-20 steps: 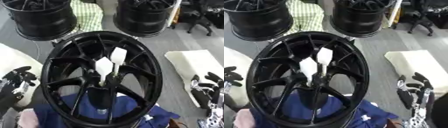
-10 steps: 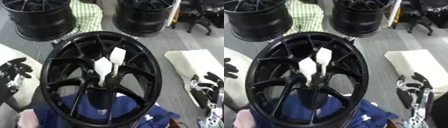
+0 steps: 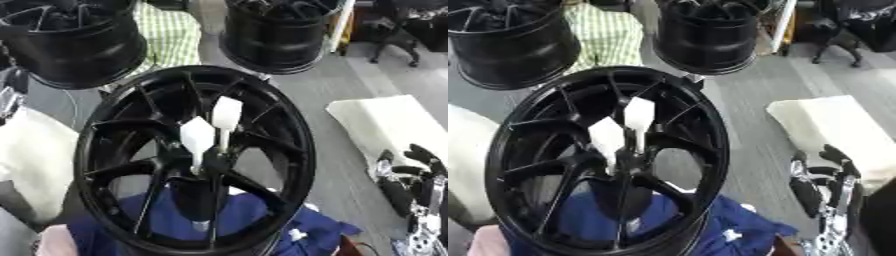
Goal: Pull the pin out of the wheel hub.
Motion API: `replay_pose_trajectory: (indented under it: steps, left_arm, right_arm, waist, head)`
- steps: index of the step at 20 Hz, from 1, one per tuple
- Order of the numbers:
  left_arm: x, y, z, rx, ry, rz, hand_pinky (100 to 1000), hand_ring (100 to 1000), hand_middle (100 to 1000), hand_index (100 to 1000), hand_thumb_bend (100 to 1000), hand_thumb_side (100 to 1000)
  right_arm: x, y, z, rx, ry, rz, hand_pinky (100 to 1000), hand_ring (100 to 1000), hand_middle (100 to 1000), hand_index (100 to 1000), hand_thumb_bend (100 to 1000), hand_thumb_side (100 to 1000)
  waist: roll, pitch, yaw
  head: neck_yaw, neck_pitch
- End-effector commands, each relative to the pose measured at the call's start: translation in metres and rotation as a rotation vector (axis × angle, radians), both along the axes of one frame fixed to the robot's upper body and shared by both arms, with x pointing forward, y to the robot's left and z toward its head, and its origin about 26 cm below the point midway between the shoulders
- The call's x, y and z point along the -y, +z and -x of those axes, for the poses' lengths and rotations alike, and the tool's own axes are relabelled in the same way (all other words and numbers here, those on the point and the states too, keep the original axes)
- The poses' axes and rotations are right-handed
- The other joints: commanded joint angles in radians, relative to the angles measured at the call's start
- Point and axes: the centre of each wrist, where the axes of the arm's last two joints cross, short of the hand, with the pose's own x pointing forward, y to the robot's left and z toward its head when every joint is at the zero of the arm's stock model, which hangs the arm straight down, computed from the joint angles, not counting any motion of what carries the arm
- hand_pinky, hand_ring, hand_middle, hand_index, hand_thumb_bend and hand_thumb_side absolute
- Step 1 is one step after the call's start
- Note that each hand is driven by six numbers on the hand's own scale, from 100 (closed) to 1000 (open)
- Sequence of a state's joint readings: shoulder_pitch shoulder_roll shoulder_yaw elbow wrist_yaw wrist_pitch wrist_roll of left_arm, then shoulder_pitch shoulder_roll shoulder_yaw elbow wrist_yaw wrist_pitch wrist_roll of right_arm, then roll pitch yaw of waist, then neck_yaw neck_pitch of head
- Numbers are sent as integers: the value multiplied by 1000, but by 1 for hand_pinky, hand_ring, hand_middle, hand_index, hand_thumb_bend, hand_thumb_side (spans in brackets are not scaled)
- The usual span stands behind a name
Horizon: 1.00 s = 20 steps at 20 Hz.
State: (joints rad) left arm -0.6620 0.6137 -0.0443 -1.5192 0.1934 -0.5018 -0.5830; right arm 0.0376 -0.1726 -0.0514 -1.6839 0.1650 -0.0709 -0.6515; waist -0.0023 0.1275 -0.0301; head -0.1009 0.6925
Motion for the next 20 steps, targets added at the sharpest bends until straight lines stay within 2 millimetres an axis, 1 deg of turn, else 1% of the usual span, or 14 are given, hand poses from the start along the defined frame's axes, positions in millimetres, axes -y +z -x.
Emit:
replay_pose_trajectory:
  steps: [1, 3, 5, 8, 11, 14, 17, 20]
  left_arm:
    - [5, 27, -8, 100, -110, -195, 686, 674, 646, 888, 100, 159]
    - [18, 36, -16, 157, -187, -327, 700, 675, 653, 890, 100, 147]
    - [32, 41, -24, 204, -258, -453, 707, 673, 653, 888, 100, 134]
    - [59, 42, -34, 272, -356, -621, 709, 663, 659, 888, 100, 133]
    - [92, 39, -39, 325, -424, -751, 702, 624, 658, 888, 127, 159]
    - [123, 34, -39, 358, -471, -873, 705, 616, 665, 887, 157, 187]
    - [145, 26, -37, 386, -503, -968, 701, 606, 666, 885, 181, 205]
    - [159, 17, -35, 400, -520, -1045, 699, 598, 669, 882, 197, 222]
  right_arm:
    - [7, 4, 0, 7, 3, 38, 395, 529, 659, 765, 272, 199]
    - [8, 3, 1, 2, 3, 43, 394, 529, 659, 765, 273, 200]
    - [9, 3, 2, -3, 0, 49, 394, 529, 659, 765, 273, 200]
    - [12, 2, 4, -10, -4, 57, 394, 529, 659, 765, 273, 199]
    - [13, 1, 4, -14, -3, 63, 395, 529, 659, 765, 273, 199]
    - [15, 0, 5, -18, -6, 69, 395, 529, 659, 765, 273, 199]
    - [16, 0, 6, -21, -11, 73, 395, 529, 659, 765, 274, 199]
    - [17, -1, 7, -22, -13, 74, 395, 529, 659, 765, 273, 198]
  waist:
    - [6, -23, -5]
    - [10, -27, -9]
    - [15, -31, -11]
    - [24, -37, -10]
    - [32, -43, -8]
    - [37, -47, -8]
    - [42, -51, -8]
    - [45, -54, -9]
  head:
    - [-2, 0]
    - [-4, 1]
    - [-6, 3]
    - [-11, 5]
    - [-14, 6]
    - [-17, 7]
    - [-18, 7]
    - [-20, 6]
